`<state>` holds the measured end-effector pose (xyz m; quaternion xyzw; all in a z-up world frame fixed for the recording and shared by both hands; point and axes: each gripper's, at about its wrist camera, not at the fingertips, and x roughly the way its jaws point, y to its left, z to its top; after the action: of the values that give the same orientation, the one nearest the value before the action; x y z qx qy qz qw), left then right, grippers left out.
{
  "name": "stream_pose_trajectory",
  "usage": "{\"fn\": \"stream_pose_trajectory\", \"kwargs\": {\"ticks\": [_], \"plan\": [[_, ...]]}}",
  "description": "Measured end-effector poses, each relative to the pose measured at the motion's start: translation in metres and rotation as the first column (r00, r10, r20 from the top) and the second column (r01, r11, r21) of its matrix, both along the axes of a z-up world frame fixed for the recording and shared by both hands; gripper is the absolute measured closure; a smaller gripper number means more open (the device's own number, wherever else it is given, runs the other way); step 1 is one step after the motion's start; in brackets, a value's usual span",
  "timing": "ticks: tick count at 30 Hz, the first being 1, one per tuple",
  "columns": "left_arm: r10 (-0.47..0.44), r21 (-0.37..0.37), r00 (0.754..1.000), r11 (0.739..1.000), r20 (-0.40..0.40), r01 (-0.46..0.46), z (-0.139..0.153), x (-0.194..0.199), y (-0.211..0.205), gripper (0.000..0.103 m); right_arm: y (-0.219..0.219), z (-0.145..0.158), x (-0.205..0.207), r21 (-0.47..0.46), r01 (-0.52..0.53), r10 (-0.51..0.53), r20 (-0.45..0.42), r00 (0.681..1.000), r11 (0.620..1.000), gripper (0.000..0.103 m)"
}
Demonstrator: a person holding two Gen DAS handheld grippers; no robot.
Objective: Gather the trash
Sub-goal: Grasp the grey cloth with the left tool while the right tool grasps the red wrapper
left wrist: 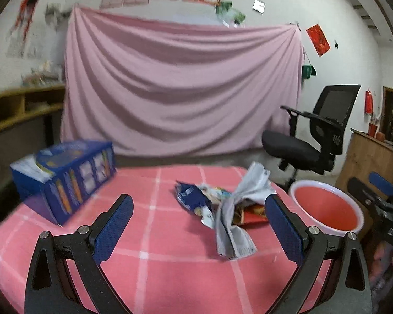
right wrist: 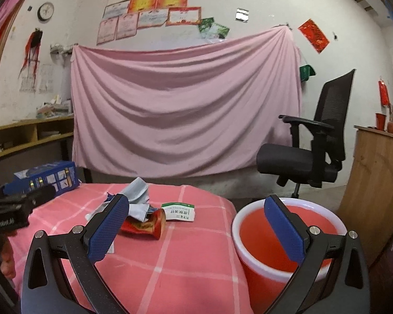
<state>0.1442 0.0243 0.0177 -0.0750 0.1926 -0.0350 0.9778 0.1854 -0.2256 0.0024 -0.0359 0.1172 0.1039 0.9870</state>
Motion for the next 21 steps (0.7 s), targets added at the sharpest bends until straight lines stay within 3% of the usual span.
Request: {"fn": "stream_pose_trajectory", "kwargs": {"ticks": [4,6,8,12,15,17,19,21], "plan": [[-0.049,-0.079,0.994,0.996,-0.098,0.041,-0.009,0.014,0.004,0.007,0.007,-0.002,0.018,-0.013,-0.018,0.017,-0.05,0.999,1.0,0.0],[-0.095,-0.139,0.984,0.987,-0.149,0.074,-0.015,0.021,0.006,0.014,0.01,-0.004,0.027,-0.026,-0.026,0.023,-0.088,0.996,0.999,0.0],[-0.132,-0.174,0.973,0.98,-0.191,0.099,-0.018,0.028,0.006,0.029,0.013,-0.006,0.037,-0.04,-0.031,0.026,-0.13,0.991,0.999,0.0],[-0.191,-0.219,0.944,0.967,-0.27,0.133,-0.026,0.042,0.001,0.045,0.019,-0.012,0.051,-0.063,-0.038,0.025,-0.2,0.98,0.997,0.0],[-0.217,-0.224,0.923,0.963,-0.318,0.15,-0.026,0.05,-0.002,0.064,0.027,-0.017,0.059,-0.096,-0.051,0.026,-0.252,0.967,0.994,0.0],[-0.221,-0.226,0.914,0.963,-0.341,0.148,-0.026,0.053,0.0,0.085,0.031,-0.02,0.063,-0.114,-0.061,0.027,-0.276,0.961,0.992,0.0],[-0.212,-0.223,0.913,0.965,-0.348,0.139,-0.027,0.052,0.002,0.095,0.035,-0.022,0.065,-0.128,-0.072,0.031,-0.294,0.955,0.989,0.0],[-0.186,-0.219,0.926,0.969,-0.33,0.116,-0.024,0.046,0.007,0.098,0.041,-0.025,0.069,-0.149,-0.087,0.035,-0.325,0.945,0.985,0.0]]}}
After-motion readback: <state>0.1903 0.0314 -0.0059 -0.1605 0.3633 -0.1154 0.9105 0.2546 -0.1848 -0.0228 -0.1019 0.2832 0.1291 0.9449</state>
